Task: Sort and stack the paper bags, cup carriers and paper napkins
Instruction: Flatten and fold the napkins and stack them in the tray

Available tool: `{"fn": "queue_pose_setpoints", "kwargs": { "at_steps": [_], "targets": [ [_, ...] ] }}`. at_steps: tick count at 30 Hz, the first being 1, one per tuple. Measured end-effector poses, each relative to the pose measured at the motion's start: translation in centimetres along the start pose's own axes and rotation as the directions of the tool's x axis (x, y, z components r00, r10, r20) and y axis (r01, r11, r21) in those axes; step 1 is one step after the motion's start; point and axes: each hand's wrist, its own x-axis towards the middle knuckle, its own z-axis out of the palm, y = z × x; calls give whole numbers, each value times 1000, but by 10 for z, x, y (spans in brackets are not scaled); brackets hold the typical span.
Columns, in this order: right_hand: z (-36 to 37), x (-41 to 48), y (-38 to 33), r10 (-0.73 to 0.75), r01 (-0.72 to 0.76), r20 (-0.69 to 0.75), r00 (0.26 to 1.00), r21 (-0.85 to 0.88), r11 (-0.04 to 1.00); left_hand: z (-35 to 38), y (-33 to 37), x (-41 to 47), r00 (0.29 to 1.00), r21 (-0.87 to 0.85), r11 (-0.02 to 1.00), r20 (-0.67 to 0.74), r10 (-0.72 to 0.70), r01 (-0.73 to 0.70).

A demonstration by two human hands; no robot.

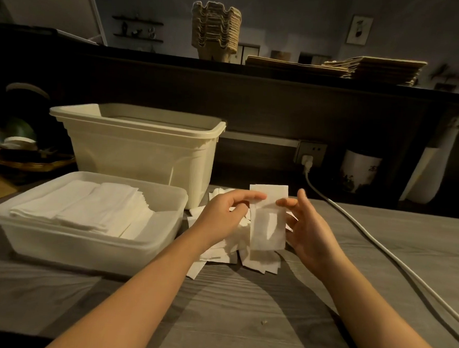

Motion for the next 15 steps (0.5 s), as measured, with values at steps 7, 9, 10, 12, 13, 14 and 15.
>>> {"fn": "queue_pose_setpoints", "kwargs": {
  "at_steps": [7, 9, 10, 12, 13, 14, 15],
  "targets": [
    [-4, 3, 3, -144, 133, -159, 977, -81, 988, 2, -6, 2, 999, 6, 1000, -35, 29, -29],
    [-8, 5, 1, -158, 155, -242, 957, -30, 987, -1, -10, 1, 998, 191, 982, -62, 23, -11],
    [-9, 6, 1, -150, 157, -275, 950, 3, 988, -1, -12, 0, 999, 296, 955, -45, 2, 11],
    [-12, 7, 0, -128, 158, -306, 944, 77, 984, 0, -15, -2, 998, 469, 882, 30, -52, 32],
    [-12, 8, 0, -124, 165, -305, 944, 112, 980, 1, -15, -3, 995, 535, 845, 66, -77, 30],
    [-12, 8, -1, -124, 174, -301, 945, 143, 974, 3, -15, -4, 991, 582, 812, 91, -101, 30],
    [-12, 8, -1, -121, 178, -301, 946, 169, 969, 4, -15, -5, 987, 610, 791, 101, -122, 35]
  ]
}}
